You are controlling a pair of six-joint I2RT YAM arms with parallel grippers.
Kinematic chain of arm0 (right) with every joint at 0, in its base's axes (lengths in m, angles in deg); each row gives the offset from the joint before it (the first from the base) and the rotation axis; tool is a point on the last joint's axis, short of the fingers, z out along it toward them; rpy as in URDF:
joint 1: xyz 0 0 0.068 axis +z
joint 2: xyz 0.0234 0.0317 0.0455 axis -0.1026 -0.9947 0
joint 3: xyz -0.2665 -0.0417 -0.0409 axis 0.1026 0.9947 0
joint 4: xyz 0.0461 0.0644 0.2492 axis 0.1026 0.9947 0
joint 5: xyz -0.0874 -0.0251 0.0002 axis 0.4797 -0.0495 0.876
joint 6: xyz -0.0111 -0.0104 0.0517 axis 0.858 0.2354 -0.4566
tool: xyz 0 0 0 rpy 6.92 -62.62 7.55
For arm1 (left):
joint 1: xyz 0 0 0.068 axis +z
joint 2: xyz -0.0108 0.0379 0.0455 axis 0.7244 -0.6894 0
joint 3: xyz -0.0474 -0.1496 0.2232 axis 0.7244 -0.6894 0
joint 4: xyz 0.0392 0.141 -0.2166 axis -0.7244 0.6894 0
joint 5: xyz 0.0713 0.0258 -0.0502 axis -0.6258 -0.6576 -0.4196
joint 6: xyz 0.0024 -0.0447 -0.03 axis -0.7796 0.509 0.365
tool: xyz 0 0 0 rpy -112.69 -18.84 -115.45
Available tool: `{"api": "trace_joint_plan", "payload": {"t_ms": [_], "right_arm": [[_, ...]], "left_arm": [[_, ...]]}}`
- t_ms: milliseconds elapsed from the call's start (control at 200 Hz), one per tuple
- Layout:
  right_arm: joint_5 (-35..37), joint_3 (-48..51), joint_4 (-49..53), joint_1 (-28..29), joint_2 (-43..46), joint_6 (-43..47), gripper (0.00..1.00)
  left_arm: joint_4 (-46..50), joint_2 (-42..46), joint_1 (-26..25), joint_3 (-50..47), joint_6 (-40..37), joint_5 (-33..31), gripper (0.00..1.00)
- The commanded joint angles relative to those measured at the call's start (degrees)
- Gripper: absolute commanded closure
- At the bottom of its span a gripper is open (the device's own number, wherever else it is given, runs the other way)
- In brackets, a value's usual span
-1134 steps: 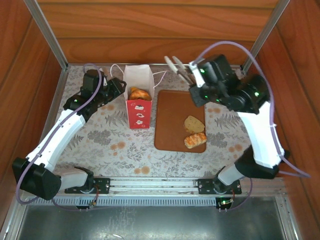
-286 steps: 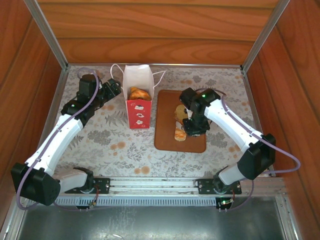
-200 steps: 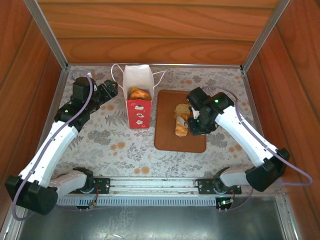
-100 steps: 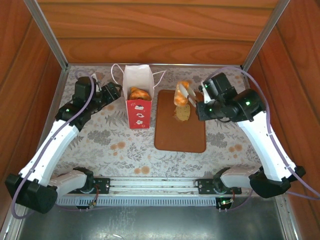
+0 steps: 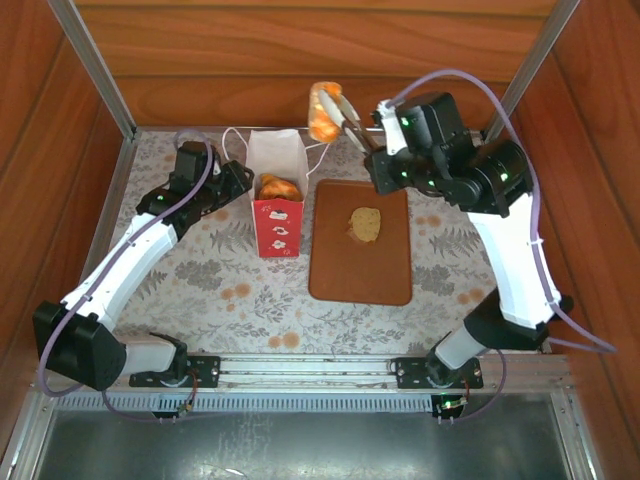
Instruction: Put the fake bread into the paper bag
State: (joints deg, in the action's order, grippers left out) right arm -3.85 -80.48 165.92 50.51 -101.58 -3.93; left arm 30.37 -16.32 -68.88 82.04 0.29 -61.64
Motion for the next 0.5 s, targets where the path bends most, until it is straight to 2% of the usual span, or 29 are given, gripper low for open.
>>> {"api": "trace_joint_plan", "payload": {"t_ms": [0, 135, 340, 495], "right_arm": [[-0.6, -6.1, -2.1, 2.2, -5.7, 2.8, 0.78], [-2.9, -9.0, -1.7, 3.5, -10.3, 1.8, 0.78], [-4.0, -4.7, -2.1, 4.3, -12.0, 0.0, 0.78], [-6.1, -1.3, -3.4, 4.4, -13.1, -2.1, 0.78]], "left_arm": [[-0.9, -0.4, -1.3, 1.9, -0.7, -3.8, 0.51], [-0.8, -0.9, -1.7, 2.2, -0.5, -4.3, 0.63], [-0.9, -1.2, -2.4, 2.5, -0.3, -5.3, 0.71], [-0.9, -1.2, -2.7, 2.7, -0.3, -5.3, 0.87]]}}
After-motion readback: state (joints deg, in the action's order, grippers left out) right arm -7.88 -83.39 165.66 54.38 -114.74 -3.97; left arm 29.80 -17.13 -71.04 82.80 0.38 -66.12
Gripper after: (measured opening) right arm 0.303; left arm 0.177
